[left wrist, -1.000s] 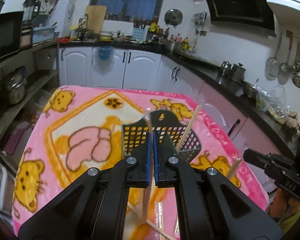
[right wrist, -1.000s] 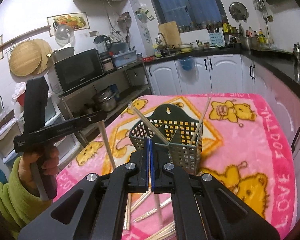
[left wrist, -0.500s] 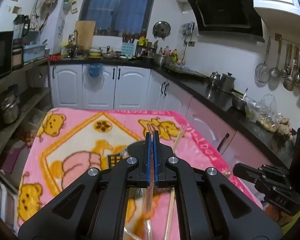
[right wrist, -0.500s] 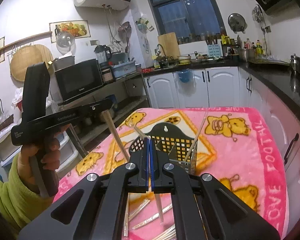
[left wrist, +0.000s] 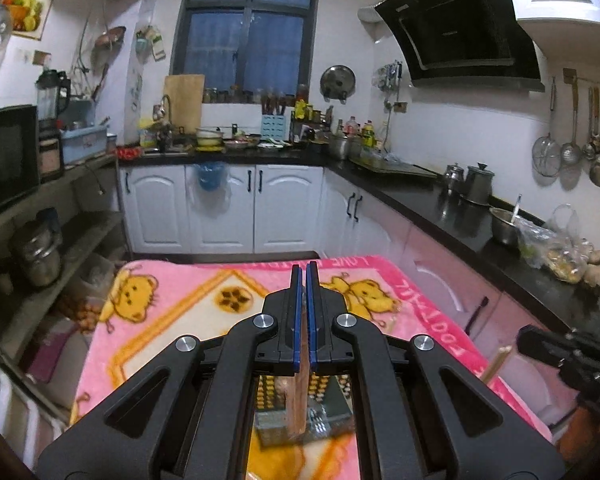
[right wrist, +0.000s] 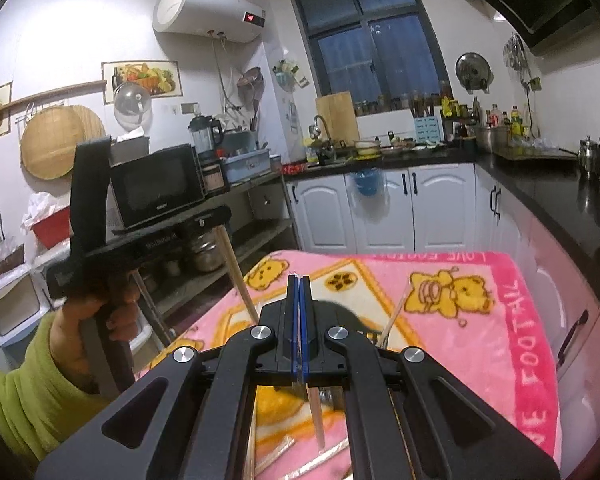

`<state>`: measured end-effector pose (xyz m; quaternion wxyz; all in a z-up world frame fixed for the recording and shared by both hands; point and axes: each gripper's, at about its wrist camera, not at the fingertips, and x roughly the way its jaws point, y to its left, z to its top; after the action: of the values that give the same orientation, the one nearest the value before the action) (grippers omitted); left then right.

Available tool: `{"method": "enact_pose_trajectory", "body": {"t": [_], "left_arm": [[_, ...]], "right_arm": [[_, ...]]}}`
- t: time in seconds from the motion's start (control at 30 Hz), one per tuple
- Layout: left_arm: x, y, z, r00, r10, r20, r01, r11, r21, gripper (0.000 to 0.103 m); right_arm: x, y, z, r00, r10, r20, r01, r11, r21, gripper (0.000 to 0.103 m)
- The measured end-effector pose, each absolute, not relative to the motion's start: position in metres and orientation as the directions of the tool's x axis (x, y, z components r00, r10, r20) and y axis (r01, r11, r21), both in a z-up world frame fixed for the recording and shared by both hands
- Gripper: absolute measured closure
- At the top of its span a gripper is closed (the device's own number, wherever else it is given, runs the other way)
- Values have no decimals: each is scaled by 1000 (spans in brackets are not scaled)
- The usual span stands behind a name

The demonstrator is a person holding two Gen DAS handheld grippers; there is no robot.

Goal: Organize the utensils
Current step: 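Carry the left tool's chopsticks above the green caddy while the right tool carries its chopsticks there too, then lower the chopsticks into the caddy and open the left tool while the right tool releases its chopsticks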

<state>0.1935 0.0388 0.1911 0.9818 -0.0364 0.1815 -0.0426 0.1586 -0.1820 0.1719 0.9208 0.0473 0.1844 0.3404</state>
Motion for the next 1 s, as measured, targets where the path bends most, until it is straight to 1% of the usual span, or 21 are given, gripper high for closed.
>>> {"method": "enact_pose_trajectory", "body": {"t": [0.23,0.43,0.7,0.87,1.0], "left_arm": [[214,40,194,936,-69,-346,49,997,-66,102],[228,39,200,943,-48,-329,37,999,-39,102],[243,44,198,949,-12,-314,10,1000,-7,102],[255,49,194,947,-17,-321,8,1000,-29,102],[263,50,185,942,-45,-331,30,998,-49,102]], "right_arm": [[180,-174,200,730,626,-274,-593,780,201,102],[200,-169,214,750,610,-254,-581,792,185,102],[225,-161,207,754,593,-282,-563,805,188,102],[236,-157,198,754,582,-304,-550,813,190,102],[241,-156,188,753,574,-321,-541,818,193,102]]}}
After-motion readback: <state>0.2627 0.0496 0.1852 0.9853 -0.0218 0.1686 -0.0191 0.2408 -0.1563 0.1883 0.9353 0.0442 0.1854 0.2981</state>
